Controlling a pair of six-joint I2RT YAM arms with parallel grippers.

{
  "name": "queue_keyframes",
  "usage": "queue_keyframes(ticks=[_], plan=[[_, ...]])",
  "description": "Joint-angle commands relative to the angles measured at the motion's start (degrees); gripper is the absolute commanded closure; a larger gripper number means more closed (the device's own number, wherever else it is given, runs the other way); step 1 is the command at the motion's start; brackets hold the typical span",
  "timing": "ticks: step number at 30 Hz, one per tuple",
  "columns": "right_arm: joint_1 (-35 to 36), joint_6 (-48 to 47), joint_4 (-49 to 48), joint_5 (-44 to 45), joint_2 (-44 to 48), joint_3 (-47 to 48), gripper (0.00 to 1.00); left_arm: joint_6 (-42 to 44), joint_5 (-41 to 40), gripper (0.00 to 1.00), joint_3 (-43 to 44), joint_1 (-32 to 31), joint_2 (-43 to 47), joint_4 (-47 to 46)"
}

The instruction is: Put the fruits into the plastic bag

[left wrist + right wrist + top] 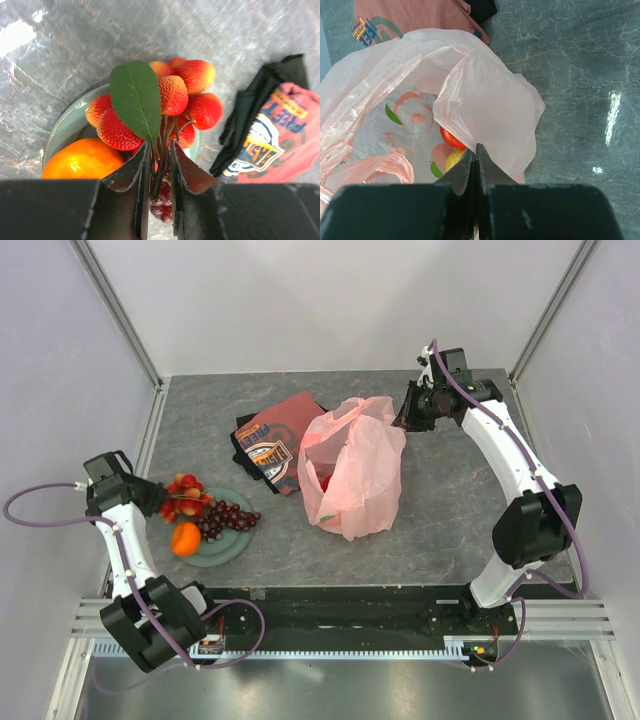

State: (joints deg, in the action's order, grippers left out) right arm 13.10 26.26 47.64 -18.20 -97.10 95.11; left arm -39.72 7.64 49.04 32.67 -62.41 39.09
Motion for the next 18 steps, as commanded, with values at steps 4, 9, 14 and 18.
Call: queue_keyframes(ticks=[4, 9, 14, 18], plan=[[-0.2, 0.5, -1.1, -0.3, 3.1, -0.2, 1.0, -3.6, 0.4, 0.99, 6.1, 0.9, 1.2, -2.6], [-0.3, 0.7, -1.2, -0.4, 3.1, -0.4, 1.0, -3.5, 5.4, 0.98, 6.2, 1.0, 2.2, -5.9], [-0.3, 0.6, -1.2, -0.1, 3.8, -0.4, 1.0, -3.5, 15.4, 0.99, 7.9, 0.8, 4.7, -12.7], [-0.3, 0.6, -1.1, -0.3, 3.8, -0.4, 1.0, -2.9, 20.1, 0.98, 11.3, -1.7, 4.5, -17.9]])
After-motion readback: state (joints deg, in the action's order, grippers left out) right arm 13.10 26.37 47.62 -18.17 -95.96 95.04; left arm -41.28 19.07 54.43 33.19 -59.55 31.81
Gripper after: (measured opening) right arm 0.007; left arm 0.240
